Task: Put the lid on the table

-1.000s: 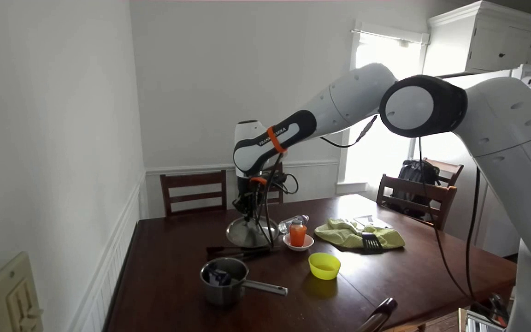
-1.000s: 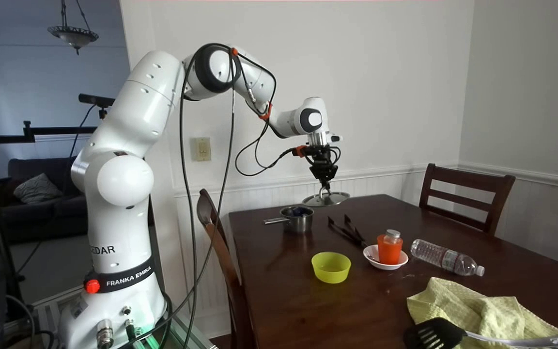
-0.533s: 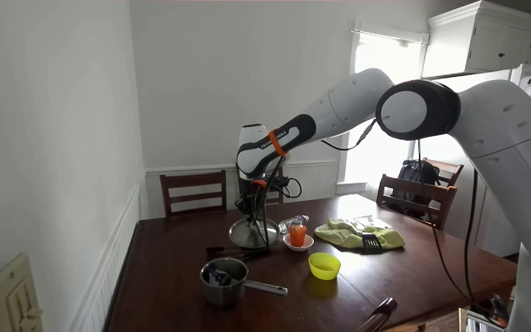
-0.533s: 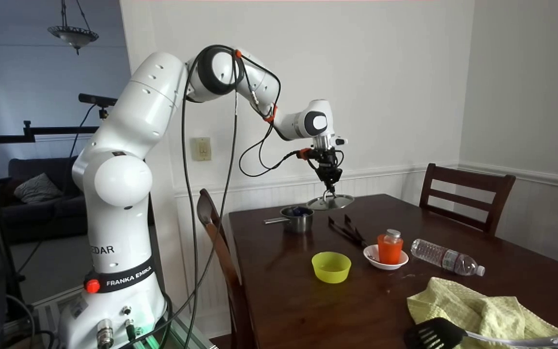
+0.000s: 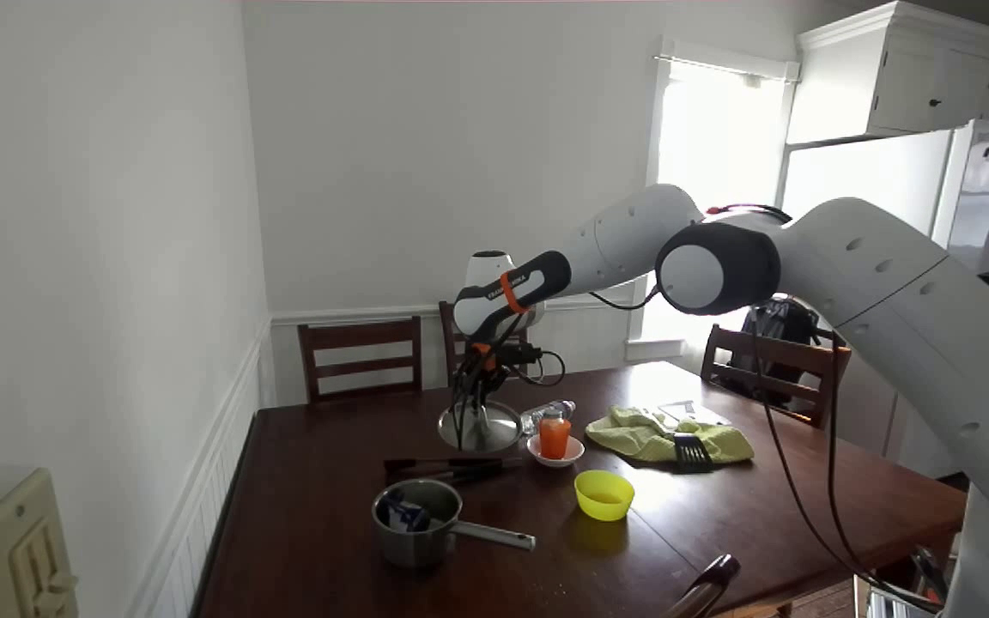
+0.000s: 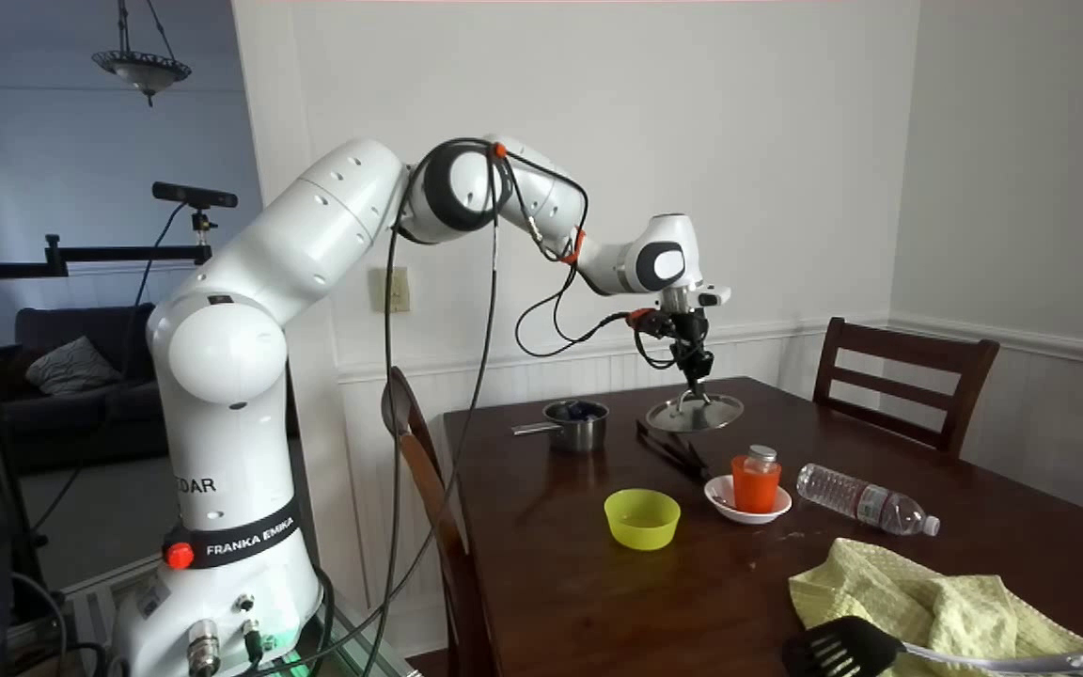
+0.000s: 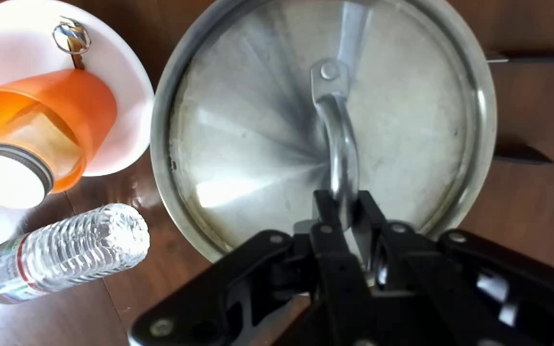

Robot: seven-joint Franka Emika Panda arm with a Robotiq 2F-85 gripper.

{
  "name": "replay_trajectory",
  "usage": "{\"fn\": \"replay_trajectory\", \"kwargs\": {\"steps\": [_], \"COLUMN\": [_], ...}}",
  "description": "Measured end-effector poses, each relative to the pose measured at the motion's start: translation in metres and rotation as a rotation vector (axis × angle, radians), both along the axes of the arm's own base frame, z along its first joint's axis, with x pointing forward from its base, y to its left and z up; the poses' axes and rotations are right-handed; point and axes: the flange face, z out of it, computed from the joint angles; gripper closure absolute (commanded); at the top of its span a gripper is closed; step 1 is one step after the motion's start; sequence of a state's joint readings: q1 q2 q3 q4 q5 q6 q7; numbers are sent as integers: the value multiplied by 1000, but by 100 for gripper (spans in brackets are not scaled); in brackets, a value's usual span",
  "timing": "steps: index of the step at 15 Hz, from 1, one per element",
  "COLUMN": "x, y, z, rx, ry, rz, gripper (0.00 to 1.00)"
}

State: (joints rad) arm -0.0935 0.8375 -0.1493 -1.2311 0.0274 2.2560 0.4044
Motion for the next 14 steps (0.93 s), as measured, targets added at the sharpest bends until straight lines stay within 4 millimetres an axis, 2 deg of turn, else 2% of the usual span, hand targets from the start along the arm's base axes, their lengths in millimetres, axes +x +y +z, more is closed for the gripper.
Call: {"fn": "replay_trajectory", "kwargs": {"steps": [1, 6, 10, 14], "x": [3, 8, 17, 26], "y": [-4, -8, -39, -69], "z": [-6, -15, -22, -37], "rx": [2, 42, 85, 76], "ry": [1, -14, -77, -164], "rz": [-15, -101, -272, -433], "gripper": [96, 96, 96, 96]}}
